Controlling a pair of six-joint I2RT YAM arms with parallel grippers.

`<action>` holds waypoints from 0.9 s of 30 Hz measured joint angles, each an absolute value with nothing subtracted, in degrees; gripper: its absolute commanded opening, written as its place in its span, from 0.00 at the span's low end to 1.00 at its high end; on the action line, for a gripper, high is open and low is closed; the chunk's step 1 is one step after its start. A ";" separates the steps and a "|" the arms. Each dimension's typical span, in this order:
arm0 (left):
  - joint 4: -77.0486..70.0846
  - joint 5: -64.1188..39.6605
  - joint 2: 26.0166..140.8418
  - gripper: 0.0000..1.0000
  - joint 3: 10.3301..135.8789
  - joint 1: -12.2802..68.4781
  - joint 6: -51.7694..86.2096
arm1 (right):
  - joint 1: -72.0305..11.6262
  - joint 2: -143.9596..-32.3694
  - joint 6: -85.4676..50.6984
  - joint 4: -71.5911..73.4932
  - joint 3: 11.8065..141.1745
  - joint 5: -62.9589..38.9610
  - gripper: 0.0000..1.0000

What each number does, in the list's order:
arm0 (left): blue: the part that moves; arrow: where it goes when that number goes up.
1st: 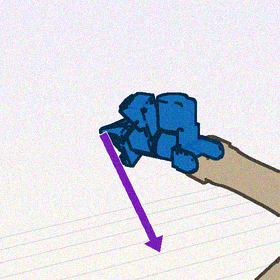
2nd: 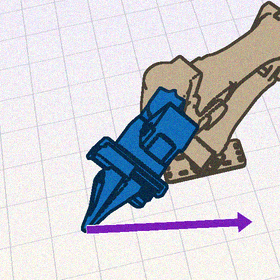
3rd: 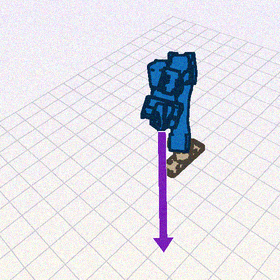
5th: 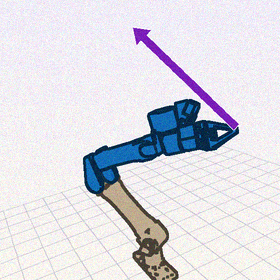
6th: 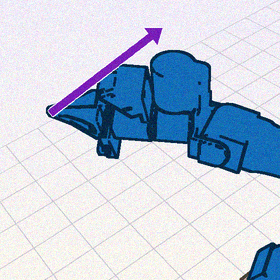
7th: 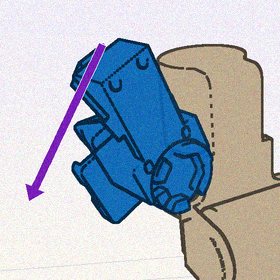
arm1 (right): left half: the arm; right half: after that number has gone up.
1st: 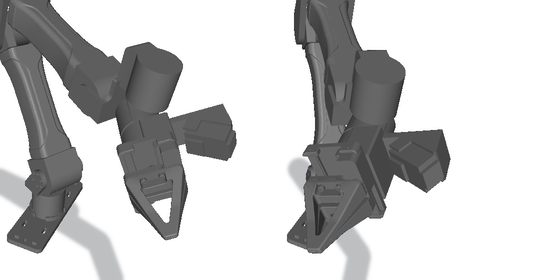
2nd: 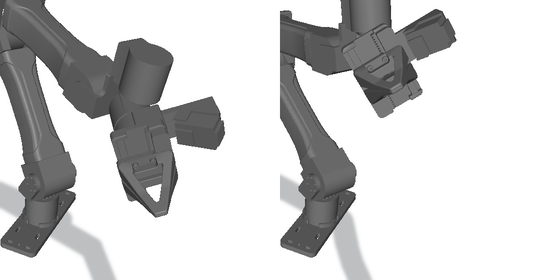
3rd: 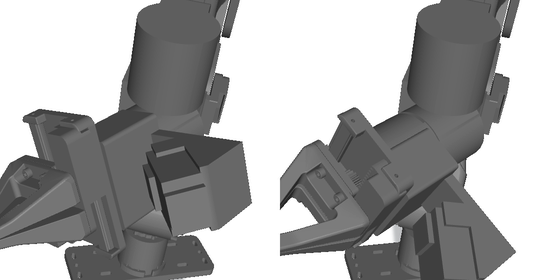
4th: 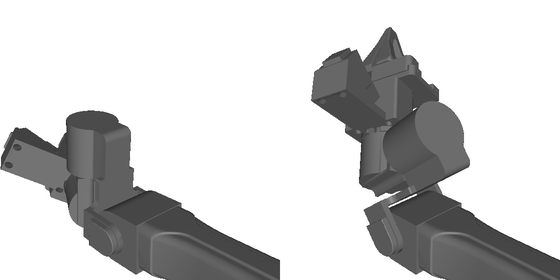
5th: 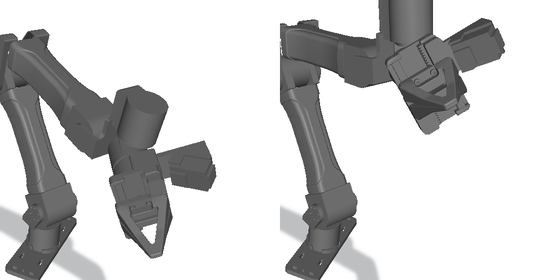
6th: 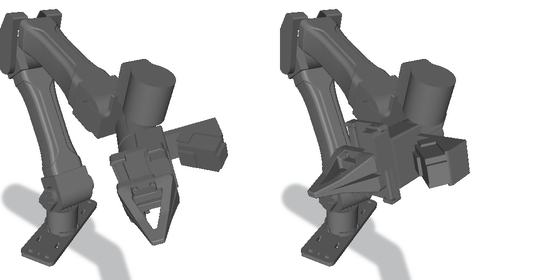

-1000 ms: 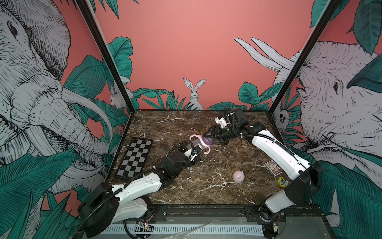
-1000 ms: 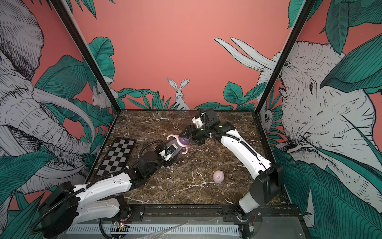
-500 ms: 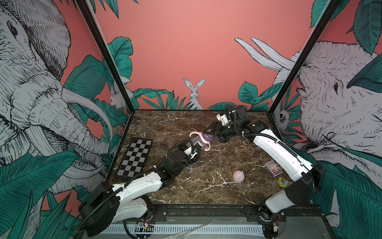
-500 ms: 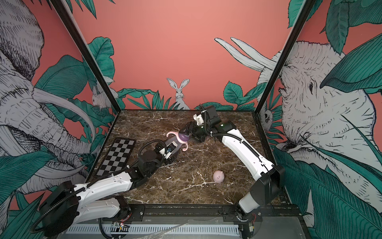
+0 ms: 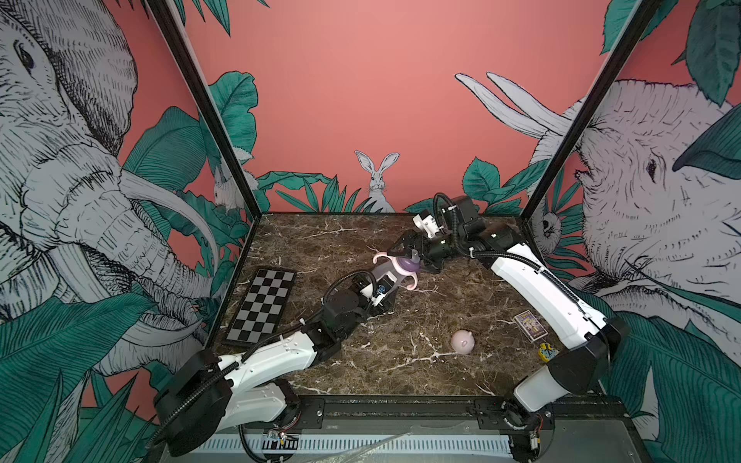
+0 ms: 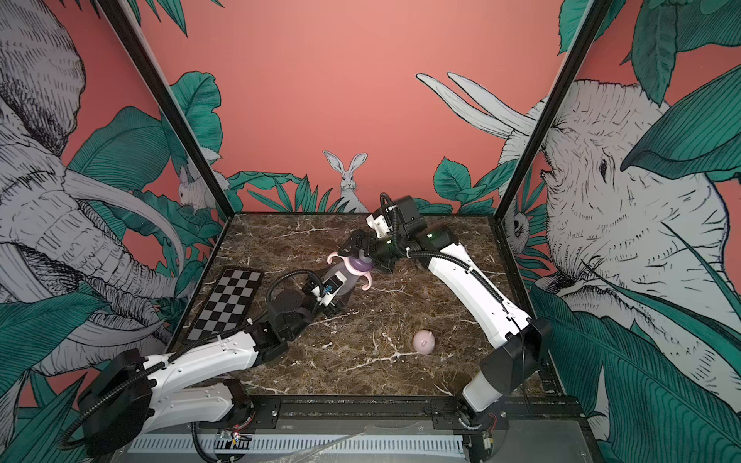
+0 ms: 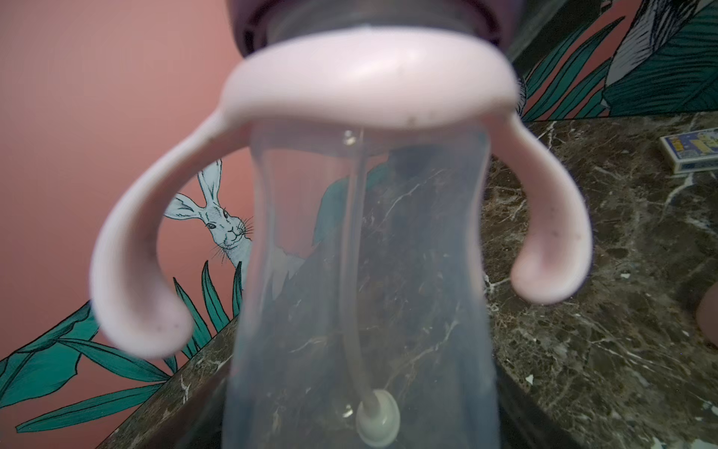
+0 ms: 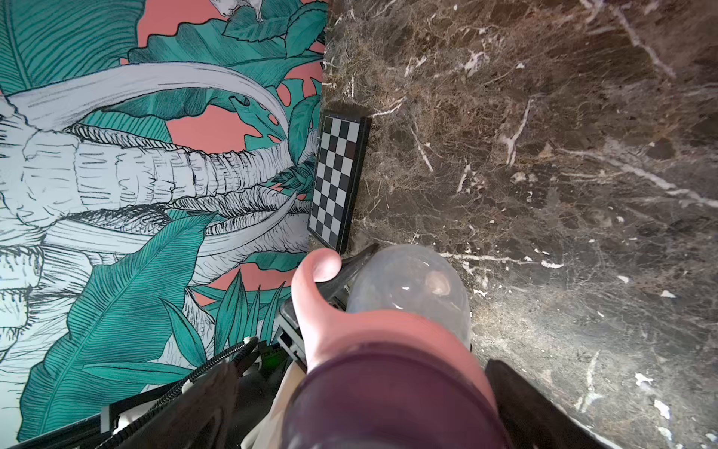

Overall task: Assemble the baby bottles
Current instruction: Close the nipple on the baby bottle, then screw the nipple onto the baby bottle.

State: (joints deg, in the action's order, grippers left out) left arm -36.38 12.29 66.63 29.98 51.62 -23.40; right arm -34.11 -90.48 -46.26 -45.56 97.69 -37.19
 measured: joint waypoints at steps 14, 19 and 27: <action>-32.69 5.96 64.10 0.47 30.04 48.90 -19.31 | -30.22 -89.54 -27.81 -62.98 107.15 -32.99 0.99; -31.18 0.27 60.82 0.47 30.04 45.74 -16.51 | -29.67 -88.27 -20.51 -67.05 110.65 -34.61 0.99; -25.52 -9.04 59.22 0.47 30.41 44.56 -13.76 | -29.63 -89.17 -9.13 -71.75 116.03 -39.64 0.96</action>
State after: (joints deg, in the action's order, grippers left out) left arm -25.52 -9.04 59.22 30.41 44.56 -13.76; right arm -29.63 -89.17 -9.13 -71.75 116.03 -39.64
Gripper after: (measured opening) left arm 0.805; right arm 0.968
